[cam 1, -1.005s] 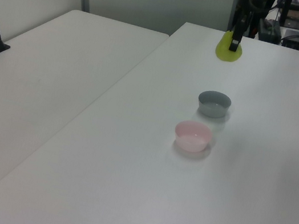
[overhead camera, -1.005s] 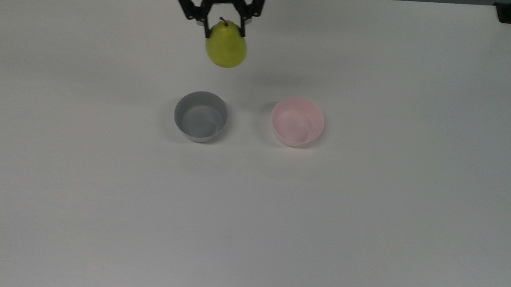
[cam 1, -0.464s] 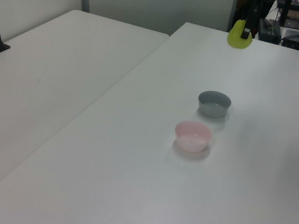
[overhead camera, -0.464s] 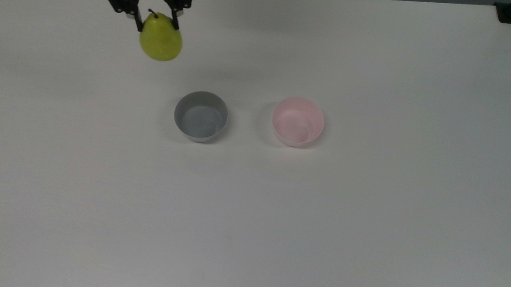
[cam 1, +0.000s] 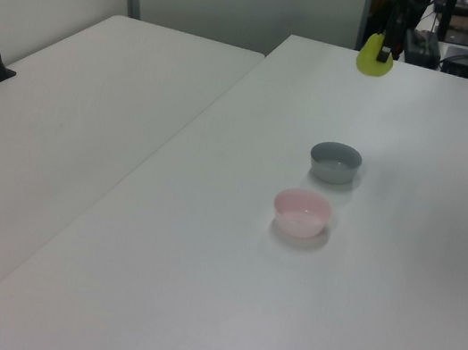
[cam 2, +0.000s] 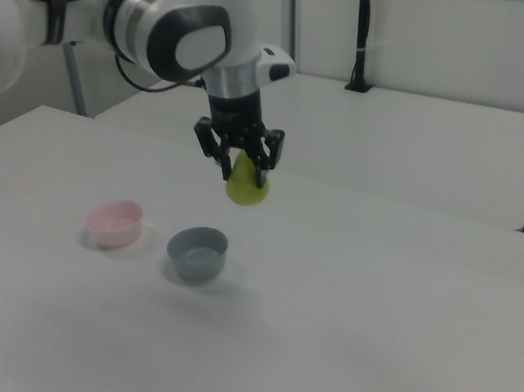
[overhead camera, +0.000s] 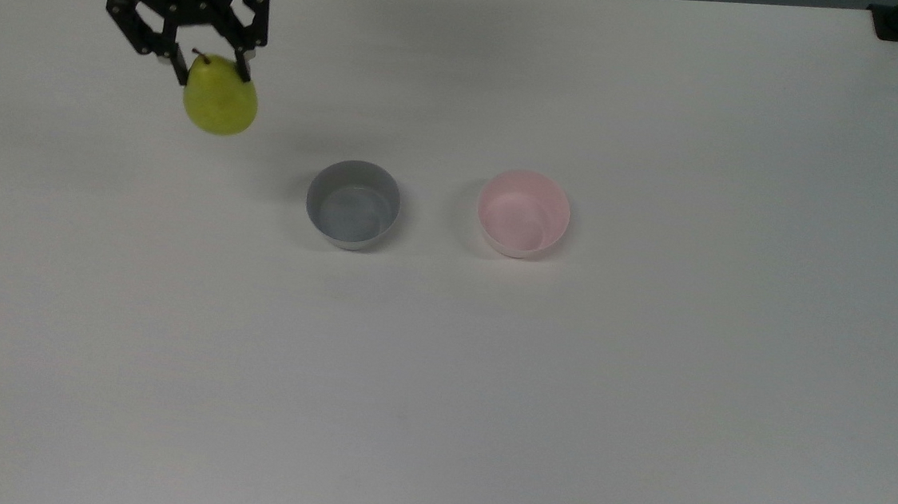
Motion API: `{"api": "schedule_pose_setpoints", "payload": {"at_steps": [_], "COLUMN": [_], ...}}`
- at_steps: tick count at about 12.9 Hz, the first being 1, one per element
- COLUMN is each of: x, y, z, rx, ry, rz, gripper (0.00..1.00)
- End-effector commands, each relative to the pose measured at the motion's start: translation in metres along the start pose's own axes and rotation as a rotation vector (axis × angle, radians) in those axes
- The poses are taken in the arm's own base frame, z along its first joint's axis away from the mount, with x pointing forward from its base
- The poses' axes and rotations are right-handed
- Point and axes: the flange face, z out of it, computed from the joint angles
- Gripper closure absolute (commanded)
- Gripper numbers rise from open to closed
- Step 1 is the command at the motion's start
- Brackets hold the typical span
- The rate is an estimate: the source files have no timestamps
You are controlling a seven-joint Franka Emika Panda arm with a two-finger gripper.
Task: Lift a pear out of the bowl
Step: 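Carry the pear past the grey bowl and lower it onto the table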
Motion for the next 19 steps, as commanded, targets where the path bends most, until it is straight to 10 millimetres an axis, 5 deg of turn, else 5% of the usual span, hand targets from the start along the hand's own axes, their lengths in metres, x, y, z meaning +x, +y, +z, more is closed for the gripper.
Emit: {"api": "schedule_pose_setpoints", "payload": {"at_steps": [1,10,12,19], "x": [0.010,-0.005,-0.006,-0.013], "y": [0.023,0.087,0.096,0.108], "z": [0.038,0.127,0.162,0.201], "rx": [0.011,-0.003,0.001,0.001], "ry": [-0.003,-0.027,-0.046,-0.066], "rz": [-0.016,0.007,-0.010,-0.018], "gripper": [1.00,1.00,1.00,1.00]}}
